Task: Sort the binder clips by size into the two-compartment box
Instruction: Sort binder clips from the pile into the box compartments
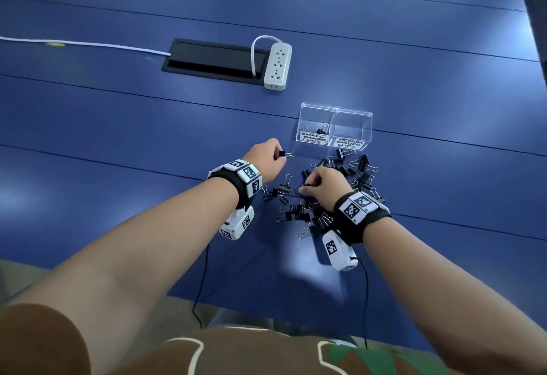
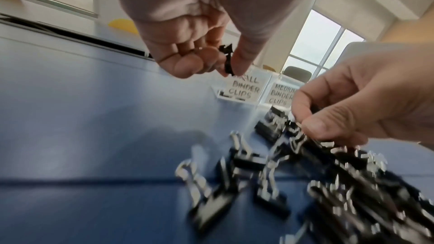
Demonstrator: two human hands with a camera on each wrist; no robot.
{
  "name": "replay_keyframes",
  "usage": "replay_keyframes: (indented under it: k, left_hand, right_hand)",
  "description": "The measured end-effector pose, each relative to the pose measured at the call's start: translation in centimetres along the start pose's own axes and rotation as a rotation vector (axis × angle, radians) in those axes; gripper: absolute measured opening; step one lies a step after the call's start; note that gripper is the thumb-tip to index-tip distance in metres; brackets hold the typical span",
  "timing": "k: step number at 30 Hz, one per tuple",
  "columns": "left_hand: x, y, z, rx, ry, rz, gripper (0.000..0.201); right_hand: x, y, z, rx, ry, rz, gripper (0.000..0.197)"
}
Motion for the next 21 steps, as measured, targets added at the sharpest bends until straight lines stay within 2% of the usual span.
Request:
replay_keyframes:
  k: [5,10,15,18,21]
  left_hand:
    - [4.9,1.9,-2.8,0.073,-0.086,-0.047,0.004]
    - [8.8,2.7,-5.7,0.092,-0.132,-0.161,0.017]
    - [9.9,2.3,-6.1,0.094,-0.2,-0.198,0.025]
    - [9.6,2.1,-4.7,0.156,-0.245,-0.098,0.028]
    - [8.2,0.7,-3.6,0.103,-0.152,0.17,0.021]
  right_hand:
    - [1.1,3.3,0.4,0.108,-0.002,-0.125,0.023]
    - [1.3,5.1,0.4,0.089,0.013,-0.061,0.01]
    - [1.0,7.3,0.4,0.111,0.065,-0.371,0.007]
    - [0.9,8.3,-0.1,0.102,0.114,-0.556,0.016]
    - [0.4,8.8,-0.8,0.109,0.124,-0.674,0.017]
Point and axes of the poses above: each hand's wrist, its own z-axis away from the middle knuckle, its own y-axis out of the back of the hand, x = y × z, the point moved 3 cm from there along -z, towards the middle knuckle, and after that the axes turned 12 degrees about -x, right-handed, at the moved point
